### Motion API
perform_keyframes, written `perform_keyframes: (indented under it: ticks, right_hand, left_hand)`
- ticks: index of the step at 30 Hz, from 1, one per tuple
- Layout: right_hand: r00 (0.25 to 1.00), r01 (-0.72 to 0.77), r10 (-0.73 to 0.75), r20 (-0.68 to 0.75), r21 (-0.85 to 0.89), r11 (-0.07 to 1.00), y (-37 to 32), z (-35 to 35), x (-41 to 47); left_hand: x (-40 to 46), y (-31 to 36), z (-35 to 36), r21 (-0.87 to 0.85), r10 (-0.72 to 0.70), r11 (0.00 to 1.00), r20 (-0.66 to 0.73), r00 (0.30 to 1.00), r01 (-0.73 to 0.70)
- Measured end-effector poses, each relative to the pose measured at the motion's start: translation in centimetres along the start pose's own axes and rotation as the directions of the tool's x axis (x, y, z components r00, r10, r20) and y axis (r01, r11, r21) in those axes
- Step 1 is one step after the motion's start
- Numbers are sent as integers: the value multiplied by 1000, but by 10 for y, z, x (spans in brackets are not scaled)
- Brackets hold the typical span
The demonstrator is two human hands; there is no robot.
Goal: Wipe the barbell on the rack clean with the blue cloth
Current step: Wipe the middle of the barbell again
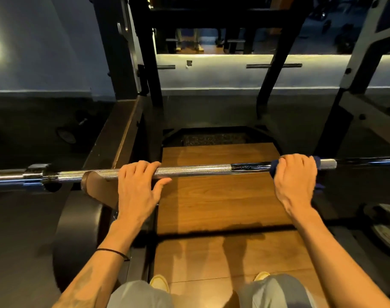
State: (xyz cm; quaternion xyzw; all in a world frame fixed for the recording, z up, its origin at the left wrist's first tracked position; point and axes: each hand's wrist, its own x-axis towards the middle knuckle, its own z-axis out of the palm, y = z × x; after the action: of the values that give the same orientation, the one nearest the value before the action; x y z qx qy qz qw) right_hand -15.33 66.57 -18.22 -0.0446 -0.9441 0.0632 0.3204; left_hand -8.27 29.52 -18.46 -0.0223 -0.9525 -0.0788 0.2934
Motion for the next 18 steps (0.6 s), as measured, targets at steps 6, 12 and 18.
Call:
perform_keyframes:
  ticks: [6,12,18]
  right_hand:
    - [976,186,-208,57,267,945,-151,-11,-46]
    - [935,340,-354,11,251,906,-97,-5,-18]
    - [998,55,-56,5,44,997,79,-9,17]
  left_hand:
    - [5,10,-15,-69,-85,994,59,995,89]
    - [39,-7,-30,185,-43,983,235,971,-1]
    - [33,-15,-21,197,-52,980,215,975,9]
